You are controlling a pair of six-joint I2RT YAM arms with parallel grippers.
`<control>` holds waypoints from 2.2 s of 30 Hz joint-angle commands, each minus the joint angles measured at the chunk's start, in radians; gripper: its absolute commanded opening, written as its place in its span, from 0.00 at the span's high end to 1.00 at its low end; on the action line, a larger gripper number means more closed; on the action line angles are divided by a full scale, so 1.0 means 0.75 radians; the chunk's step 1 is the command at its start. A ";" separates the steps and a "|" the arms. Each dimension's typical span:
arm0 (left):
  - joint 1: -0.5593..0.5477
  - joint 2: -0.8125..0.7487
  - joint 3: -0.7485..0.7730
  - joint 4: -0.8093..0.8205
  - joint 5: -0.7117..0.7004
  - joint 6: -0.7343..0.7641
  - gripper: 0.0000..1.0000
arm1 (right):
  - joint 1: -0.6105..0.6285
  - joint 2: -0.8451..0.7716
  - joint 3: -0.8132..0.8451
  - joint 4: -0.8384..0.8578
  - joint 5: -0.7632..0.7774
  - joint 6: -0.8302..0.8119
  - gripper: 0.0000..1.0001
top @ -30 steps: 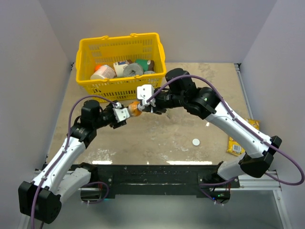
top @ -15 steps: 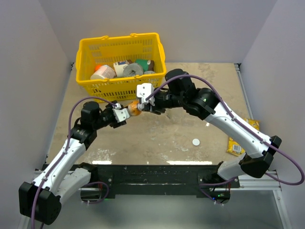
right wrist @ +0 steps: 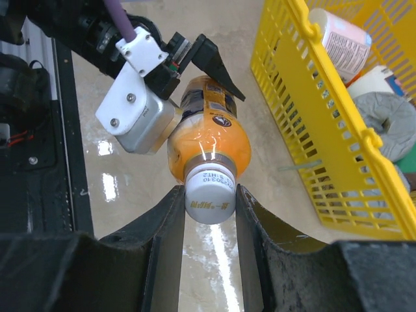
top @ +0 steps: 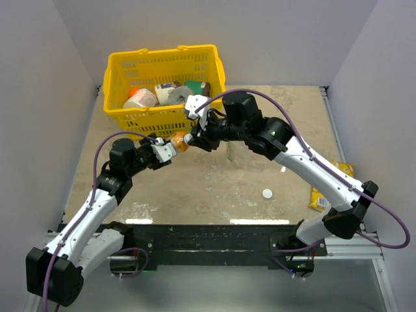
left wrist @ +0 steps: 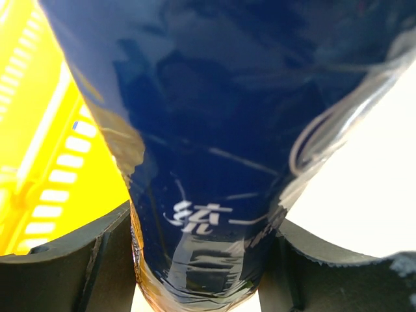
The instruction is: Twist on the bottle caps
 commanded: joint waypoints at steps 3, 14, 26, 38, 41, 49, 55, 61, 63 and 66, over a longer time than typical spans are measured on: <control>-0.045 -0.112 -0.064 0.388 -0.065 0.055 1.00 | -0.006 0.104 0.040 -0.009 -0.045 0.258 1.00; -0.071 -0.143 -0.083 0.584 -0.239 0.163 1.00 | -0.063 0.151 -0.046 0.003 -0.002 0.571 1.00; -0.215 -0.067 -0.126 0.701 -0.534 0.478 1.00 | -0.233 0.272 -0.003 0.070 -0.219 0.747 1.00; -0.219 0.002 -0.138 0.785 -0.722 0.415 1.00 | -0.366 0.299 -0.083 0.242 -0.636 0.870 1.00; -0.215 0.000 -0.132 0.746 -0.732 0.358 1.00 | -0.376 0.288 -0.093 0.253 -0.652 0.864 0.85; -0.206 -0.022 -0.134 0.529 -0.698 0.233 1.00 | -0.438 0.192 0.034 0.153 -0.699 0.770 0.18; -0.198 0.019 -0.130 0.488 -0.657 0.188 1.00 | -0.460 0.121 0.115 -0.143 -0.755 0.439 0.01; -0.190 0.058 -0.075 0.374 -0.512 0.090 1.00 | -0.418 -0.061 0.101 -0.249 -0.489 -0.123 0.04; -0.188 0.060 -0.056 0.312 -0.442 0.041 1.00 | -0.369 -0.124 0.005 -0.157 -0.371 -0.269 0.10; -0.182 0.064 0.001 0.210 -0.293 -0.026 1.00 | -0.317 -0.272 -0.197 0.041 -0.197 -0.496 0.18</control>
